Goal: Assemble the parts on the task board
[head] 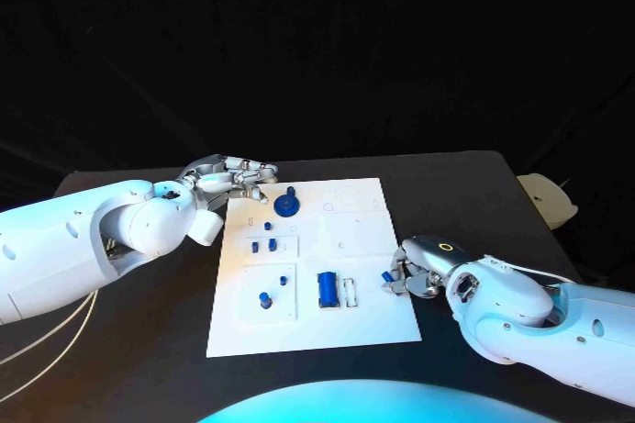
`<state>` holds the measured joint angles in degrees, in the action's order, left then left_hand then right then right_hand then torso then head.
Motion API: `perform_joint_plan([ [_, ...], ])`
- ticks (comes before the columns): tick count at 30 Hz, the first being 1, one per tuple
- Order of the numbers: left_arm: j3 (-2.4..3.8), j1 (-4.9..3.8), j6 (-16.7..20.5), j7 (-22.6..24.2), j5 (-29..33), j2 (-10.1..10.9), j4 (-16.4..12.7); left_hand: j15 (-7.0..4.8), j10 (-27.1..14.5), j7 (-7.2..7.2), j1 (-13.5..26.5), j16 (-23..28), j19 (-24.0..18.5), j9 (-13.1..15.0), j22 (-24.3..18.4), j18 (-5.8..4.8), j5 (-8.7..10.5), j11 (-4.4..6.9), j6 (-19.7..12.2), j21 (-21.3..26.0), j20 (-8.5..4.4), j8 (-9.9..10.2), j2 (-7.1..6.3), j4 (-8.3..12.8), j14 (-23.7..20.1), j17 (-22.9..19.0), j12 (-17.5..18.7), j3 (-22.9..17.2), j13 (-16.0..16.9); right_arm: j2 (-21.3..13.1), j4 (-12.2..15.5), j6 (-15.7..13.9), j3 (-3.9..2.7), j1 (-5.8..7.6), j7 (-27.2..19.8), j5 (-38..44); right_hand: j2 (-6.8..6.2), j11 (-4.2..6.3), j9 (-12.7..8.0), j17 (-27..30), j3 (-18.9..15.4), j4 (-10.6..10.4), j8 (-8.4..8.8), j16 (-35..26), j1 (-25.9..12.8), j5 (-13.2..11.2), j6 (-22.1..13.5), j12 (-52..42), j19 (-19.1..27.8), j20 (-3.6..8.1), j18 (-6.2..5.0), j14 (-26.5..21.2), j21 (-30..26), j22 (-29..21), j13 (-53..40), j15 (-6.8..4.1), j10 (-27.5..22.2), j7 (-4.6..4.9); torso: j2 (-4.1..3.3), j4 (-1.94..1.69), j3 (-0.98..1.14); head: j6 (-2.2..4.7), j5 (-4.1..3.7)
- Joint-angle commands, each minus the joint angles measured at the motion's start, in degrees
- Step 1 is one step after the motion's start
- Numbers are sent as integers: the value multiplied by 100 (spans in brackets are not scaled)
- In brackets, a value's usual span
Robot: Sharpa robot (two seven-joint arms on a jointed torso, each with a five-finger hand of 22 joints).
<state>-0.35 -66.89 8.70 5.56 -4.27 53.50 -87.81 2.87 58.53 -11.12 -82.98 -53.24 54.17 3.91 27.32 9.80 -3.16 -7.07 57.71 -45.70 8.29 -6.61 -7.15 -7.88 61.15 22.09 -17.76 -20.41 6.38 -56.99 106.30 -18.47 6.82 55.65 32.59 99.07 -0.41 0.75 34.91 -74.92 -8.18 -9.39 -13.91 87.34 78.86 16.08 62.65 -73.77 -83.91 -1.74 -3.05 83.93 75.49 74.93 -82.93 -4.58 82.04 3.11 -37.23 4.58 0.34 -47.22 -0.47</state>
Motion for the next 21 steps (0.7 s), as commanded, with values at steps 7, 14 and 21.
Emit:
perform_joint_plan([
  [7,3,-2,-100,47,-18,1,-20,18,-39,8,-5,21,48,-2,-5,74,-18,-19,-48,28,6,-21,37,1,-27,-5,-26,25,7,49,-36,585,72,-127,69,404,176,76,-642,-839,398,230,70,-27,560,96,71,76,-108,15,22,467,-39,1132,563,-31,-7,-47,0,-1,1,-7,2],
  [14,3,-2,-104,36,-18,3,-23,17,-47,10,-6,21,53,-2,-12,75,-18,-17,-51,36,6,-24,46,0,-26,-6,-34,24,8,28,14,304,71,-135,101,382,108,88,-673,-851,677,171,111,-24,476,457,93,72,-119,20,26,471,-22,1138,549,-31,10,-47,0,-2,3,-7,5],
  [21,3,-2,-91,22,-18,16,-33,13,-60,11,-33,22,60,-2,-17,77,-20,-15,-58,44,4,-26,60,16,-27,-8,-43,9,8,-72,147,-97,56,-82,152,-126,4,83,-652,-878,1113,74,117,-13,370,861,78,65,-137,29,32,477,11,1147,530,-38,33,-49,6,-5,-3,6,12],
])
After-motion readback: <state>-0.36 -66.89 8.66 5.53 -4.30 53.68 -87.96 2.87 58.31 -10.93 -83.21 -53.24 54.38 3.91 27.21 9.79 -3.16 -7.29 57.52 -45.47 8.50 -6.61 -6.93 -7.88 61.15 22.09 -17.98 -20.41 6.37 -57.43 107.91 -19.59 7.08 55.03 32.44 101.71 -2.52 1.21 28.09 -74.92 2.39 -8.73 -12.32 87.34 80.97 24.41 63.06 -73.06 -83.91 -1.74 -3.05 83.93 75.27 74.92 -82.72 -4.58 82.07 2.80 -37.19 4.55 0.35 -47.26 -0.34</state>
